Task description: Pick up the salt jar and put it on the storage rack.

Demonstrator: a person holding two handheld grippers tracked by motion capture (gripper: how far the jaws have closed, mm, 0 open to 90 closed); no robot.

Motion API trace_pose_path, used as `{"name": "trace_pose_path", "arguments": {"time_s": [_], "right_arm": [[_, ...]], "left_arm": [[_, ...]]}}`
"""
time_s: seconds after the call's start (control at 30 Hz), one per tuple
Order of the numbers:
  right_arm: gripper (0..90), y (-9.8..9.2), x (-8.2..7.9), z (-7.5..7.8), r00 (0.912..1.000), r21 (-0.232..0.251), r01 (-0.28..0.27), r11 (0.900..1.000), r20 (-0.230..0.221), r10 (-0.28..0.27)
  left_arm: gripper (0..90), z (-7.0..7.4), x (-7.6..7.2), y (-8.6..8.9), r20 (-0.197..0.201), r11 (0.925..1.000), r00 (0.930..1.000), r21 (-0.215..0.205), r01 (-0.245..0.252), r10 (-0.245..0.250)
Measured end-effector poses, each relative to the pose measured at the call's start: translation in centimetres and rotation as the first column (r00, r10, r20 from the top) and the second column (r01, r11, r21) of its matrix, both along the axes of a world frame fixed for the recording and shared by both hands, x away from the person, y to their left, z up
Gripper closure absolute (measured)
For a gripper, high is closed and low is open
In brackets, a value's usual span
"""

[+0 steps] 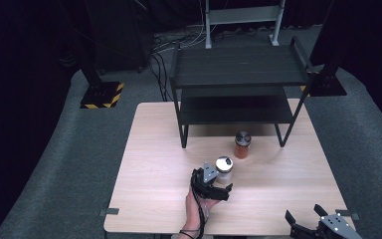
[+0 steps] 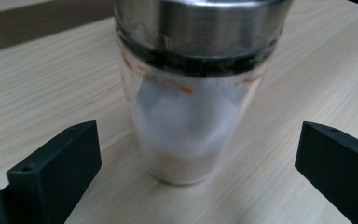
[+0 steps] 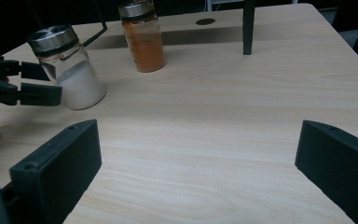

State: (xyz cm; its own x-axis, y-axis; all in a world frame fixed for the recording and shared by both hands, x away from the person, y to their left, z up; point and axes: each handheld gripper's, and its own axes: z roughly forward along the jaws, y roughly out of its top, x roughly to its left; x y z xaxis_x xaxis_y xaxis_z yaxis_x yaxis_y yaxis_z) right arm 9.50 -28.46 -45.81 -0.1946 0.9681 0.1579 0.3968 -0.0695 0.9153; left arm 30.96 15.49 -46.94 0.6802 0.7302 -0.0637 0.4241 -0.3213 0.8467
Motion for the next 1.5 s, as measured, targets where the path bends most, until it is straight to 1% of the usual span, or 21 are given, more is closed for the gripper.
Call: {"name": "trace_pose_path", "arguments": {"time_s": [0.23,0.33,0.37,0.4,0.43,0.47,0.5,0.77,1.03,1.13,1.27,1.37,1.5], "right_arm": [[0.0,0.0,0.0,0.0,1.0,-0.003,0.003,1.0,-0.006,-0.003],[0.0,-0.1,0.0,0.1,1.0,-0.002,0.004,1.0,-0.008,-0.004],[0.0,-0.1,0.1,0.0,1.0,0.0,0.004,1.0,-0.009,-0.004],[0.0,-0.1,0.1,0.0,1.0,0.002,0.003,1.0,-0.009,-0.003],[0.0,-0.2,0.1,0.0,0.9999,0.004,0.001,1.0,-0.012,-0.001],[0.0,-0.2,0.1,0.0,0.9999,0.005,0.001,1.0,-0.015,-0.001],[0.0,-0.1,0.2,0.0,0.9998,0.003,-0.001,1.0,-0.019,0.001],[0.0,-0.2,0.1,-0.1,0.9999,0.006,-0.001,1.0,-0.012,0.001],[0.0,-0.3,0.1,0.0,0.9999,0.004,-0.002,1.0,-0.01,0.002],[0.0,-0.3,0.1,0.0,0.9999,0.004,0.0,1.0,-0.012,0.0],[0.0,-0.4,0.1,0.1,0.9999,0.004,0.002,1.0,-0.014,-0.002],[0.0,-0.4,0.0,0.1,0.9999,0.003,0.005,1.0,-0.011,-0.005],[0.0,-0.5,0.0,0.1,0.9999,0.004,0.006,1.0,-0.011,-0.006]], "left_arm": [[0.1,-0.3,1.0,-1.3,0.009,1.0,1.0,0.004,0.001,-0.001],[0.5,-0.5,1.4,-1.5,0.016,0.9999,0.9998,-0.005,0.01,-0.01],[1.6,-0.5,1.5,-1.6,0.023,1.0,0.9997,-0.006,0.004,-0.004],[5.1,-0.9,1.5,-1.7,0.039,0.9999,0.9992,-0.017,0.001,0.0],[11.4,-1.1,1.7,-1.5,0.039,0.9995,0.9992,-0.03,0.005,-0.004],[21.1,-1.3,1.3,-2.0,0.057,0.9995,0.9979,-0.015,-0.03,0.03],[30.5,-1.4,1.4,-2.0,0.07,0.9998,0.9973,-0.001,-0.022,0.022],[31.1,-1.4,1.3,-2.2,0.075,0.9995,0.9967,0.005,-0.031,0.03],[31.1,-1.4,1.3,-2.1,0.074,0.9994,0.9967,0.0,-0.035,0.035],[31.1,-1.4,1.4,-2.0,0.076,0.9996,0.9968,0.002,-0.027,0.027],[31.1,-1.5,1.4,-1.7,0.072,0.9996,0.9971,-0.015,-0.025,0.026],[31.1,-1.3,1.3,-1.5,0.075,0.9997,0.9969,-0.009,-0.022,0.023],[31.1,-1.1,1.1,-1.2,0.08,0.9997,0.9966,-0.012,-0.021,0.022]]}}
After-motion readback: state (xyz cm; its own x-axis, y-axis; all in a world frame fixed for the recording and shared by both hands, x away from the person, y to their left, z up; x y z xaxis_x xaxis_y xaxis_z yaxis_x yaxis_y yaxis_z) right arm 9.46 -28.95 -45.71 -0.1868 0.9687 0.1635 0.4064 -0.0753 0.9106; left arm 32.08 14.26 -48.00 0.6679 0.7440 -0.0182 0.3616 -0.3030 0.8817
